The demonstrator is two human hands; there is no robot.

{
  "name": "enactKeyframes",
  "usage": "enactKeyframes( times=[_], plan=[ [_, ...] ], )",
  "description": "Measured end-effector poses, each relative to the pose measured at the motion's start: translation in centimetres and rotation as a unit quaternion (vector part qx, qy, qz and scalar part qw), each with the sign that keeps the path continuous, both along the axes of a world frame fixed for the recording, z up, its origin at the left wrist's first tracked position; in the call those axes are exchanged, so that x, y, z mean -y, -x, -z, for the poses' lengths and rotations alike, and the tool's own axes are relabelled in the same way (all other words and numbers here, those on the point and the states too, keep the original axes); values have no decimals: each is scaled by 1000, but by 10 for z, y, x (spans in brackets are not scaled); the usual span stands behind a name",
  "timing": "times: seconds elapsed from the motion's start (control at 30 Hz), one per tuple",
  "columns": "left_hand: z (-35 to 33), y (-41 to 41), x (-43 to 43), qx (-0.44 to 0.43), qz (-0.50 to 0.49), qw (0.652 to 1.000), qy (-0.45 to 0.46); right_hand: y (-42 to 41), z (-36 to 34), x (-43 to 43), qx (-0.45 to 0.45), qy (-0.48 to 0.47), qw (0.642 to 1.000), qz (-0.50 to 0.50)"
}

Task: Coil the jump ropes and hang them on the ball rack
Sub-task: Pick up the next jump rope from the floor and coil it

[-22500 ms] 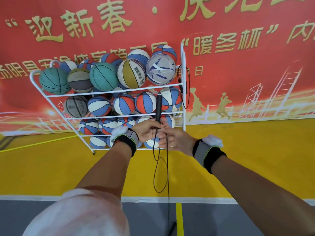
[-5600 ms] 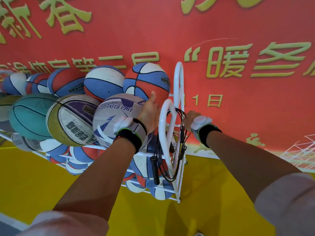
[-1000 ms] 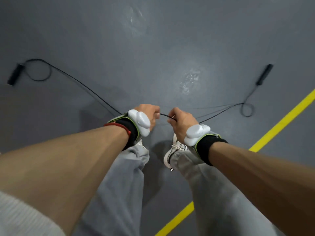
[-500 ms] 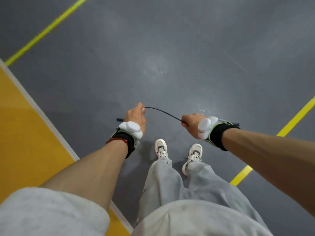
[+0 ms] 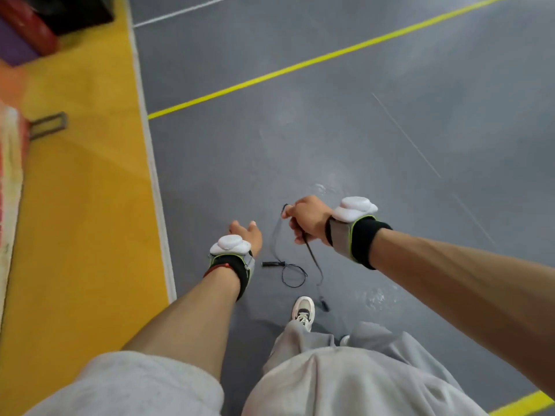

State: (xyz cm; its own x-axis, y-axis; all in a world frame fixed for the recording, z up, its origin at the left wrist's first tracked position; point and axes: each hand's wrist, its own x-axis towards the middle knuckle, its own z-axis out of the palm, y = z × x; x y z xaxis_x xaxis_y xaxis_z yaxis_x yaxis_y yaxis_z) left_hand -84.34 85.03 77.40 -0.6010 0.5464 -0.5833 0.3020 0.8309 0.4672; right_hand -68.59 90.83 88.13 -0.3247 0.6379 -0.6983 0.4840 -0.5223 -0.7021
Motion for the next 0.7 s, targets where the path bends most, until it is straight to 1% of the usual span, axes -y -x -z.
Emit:
enactKeyframes(
  times=[0.03, 0.1, 0.13, 0.23, 0.37, 0.43, 0.47, 0.5, 0.57, 0.6, 0.67, 0.7],
  plan=[
    [-3, -9, 10, 77, -51, 995, -25, 9, -8, 6, -25, 14, 1000, 8],
    [-22, -35, 34, 232, -123, 962, -71, 24, -19, 21, -73, 55, 995, 33],
    [-29, -46, 45, 277, -129, 948, -85, 30, -23, 29, -98, 82, 991, 48],
    [-42, -69, 79, 357, -116, 918, -126, 43, -31, 50, -152, 135, 977, 70],
    [-58, -84, 138, 387, -243, 875, -161, 55, -31, 75, -192, 164, 964, 77],
    [-72, -86, 177, 409, -279, 844, -205, 58, -25, 91, -212, 193, 955, 74],
    [-79, -82, 194, 416, -296, 827, -236, 60, -25, 98, -206, 189, 959, 53],
    [-91, -77, 209, 416, -314, 809, -273, 62, -22, 105, -196, 177, 964, 24],
    [-122, -63, 245, 394, -354, 771, -353, 72, -20, 133, -170, 147, 971, -82],
    [-136, -56, 242, 401, -349, 762, -369, 71, -18, 134, -160, 130, 972, -111],
    [-166, -44, 259, 393, -358, 735, -421, 75, -19, 165, -143, 106, 960, -215],
    [-180, -38, 268, 377, -361, 725, -449, 75, -24, 187, -130, 92, 947, -279]
  ],
)
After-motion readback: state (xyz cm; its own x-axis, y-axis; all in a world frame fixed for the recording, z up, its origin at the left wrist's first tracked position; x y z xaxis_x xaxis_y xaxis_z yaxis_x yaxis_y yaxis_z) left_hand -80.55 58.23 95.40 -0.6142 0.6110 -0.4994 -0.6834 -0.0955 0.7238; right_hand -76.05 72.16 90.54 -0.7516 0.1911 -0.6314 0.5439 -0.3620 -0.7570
